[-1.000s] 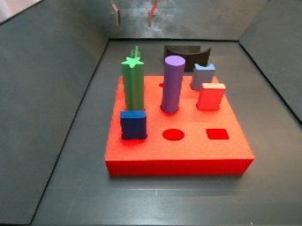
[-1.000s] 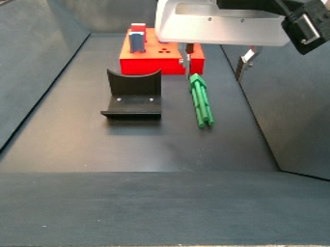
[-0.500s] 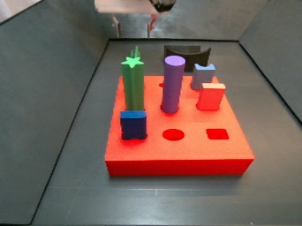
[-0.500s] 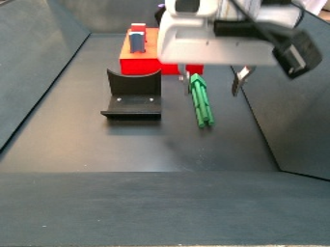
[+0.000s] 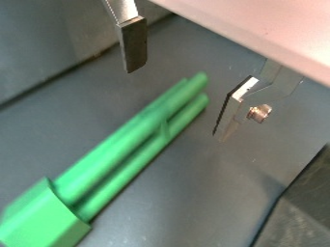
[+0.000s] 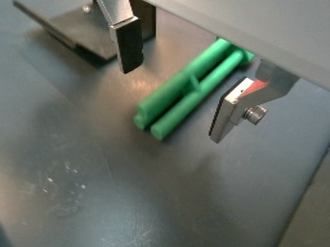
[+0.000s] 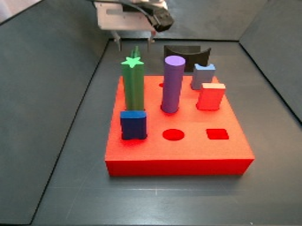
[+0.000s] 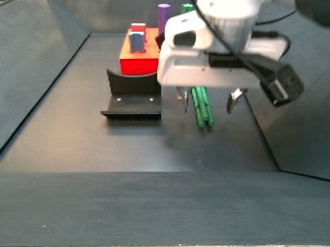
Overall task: Pick up the 3 prong object. Move up. Rotate the 3 prong object. Place the 3 prong object on the fixture. Regrasp the 3 prong object. Move to above the board. Insert the 3 prong object.
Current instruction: Rotate the 3 prong object, then move up, then place the 3 prong object on the fixture.
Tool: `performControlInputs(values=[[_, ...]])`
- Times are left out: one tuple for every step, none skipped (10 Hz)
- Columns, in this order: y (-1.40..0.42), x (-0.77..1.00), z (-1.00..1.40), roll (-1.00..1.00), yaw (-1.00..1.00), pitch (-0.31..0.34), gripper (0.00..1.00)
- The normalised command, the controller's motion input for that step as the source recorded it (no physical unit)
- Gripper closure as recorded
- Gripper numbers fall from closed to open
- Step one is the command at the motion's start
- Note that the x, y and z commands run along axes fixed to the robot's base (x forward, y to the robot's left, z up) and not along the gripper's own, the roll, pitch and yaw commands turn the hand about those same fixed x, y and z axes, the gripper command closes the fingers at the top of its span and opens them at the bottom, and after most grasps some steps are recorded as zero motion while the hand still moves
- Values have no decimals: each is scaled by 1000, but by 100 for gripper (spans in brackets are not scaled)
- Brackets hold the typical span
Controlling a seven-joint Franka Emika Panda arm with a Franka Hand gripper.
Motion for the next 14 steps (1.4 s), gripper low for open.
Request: performControlInputs(values=[[24,30,-445,34,-24,-24,0],[24,30,-313,37,-23,-27,0],[24,29,-226,39,-23,-27,0],[0,0,0,0,0,0,100],[0,0,833,0,0,0,100],[-2,-7,818,-2,0,7,100],[-6,-25,691,-8,2,24,100],[-5,-20,558,-12,4,29,100],[-4,-14,462,-15,6,31,100],[-5,-12,197,-21,8,34,100],[0,0,1000,0,0,0,100],[-1,-3,1000,-5,0,12,100],[-3,-11,1000,-8,2,20,100],[-5,-14,1000,-11,3,19,100]])
